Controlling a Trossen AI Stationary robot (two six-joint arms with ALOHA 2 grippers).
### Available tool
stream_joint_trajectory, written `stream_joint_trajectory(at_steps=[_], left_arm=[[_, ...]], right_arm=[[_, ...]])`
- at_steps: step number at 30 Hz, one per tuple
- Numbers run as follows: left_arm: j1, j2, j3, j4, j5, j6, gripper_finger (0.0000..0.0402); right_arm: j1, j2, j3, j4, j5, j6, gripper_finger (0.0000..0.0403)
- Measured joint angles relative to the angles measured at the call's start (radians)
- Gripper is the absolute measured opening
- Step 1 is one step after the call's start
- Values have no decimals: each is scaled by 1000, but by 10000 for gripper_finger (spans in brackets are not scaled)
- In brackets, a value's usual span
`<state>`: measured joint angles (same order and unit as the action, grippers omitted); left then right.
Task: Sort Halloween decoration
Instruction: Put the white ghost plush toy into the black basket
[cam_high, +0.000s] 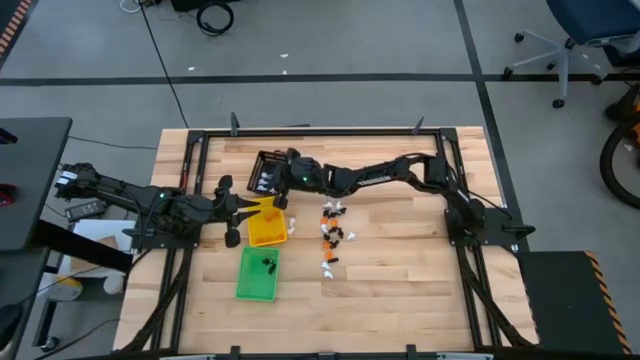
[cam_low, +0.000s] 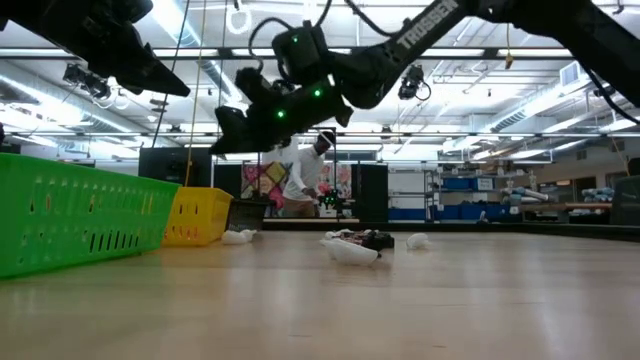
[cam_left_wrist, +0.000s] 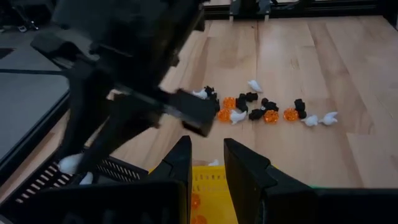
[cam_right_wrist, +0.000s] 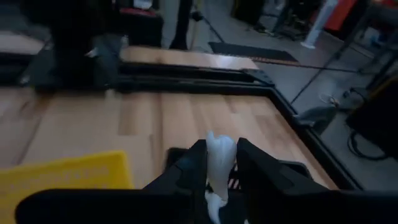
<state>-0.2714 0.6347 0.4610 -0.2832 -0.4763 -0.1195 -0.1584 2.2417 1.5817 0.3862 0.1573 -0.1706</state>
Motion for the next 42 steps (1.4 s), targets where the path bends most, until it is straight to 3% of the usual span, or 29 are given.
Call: stream_joint_trajectory(at_steps=[7, 23, 33, 42], left_arm=[[0, 0, 0, 2, 0, 3, 69], [0, 0, 0, 1, 1, 1, 69], [0, 0, 0, 0, 2, -2, 69], [0, 0, 0, -20, 2, -24, 69]], right_arm=[[-24, 1, 0, -8, -48, 87, 92], [-41, -1, 0, -59, -96, 101, 119], [-14, -102, -1, -289, -91, 94, 119], [100, -192, -1, -668, 17, 119, 119]])
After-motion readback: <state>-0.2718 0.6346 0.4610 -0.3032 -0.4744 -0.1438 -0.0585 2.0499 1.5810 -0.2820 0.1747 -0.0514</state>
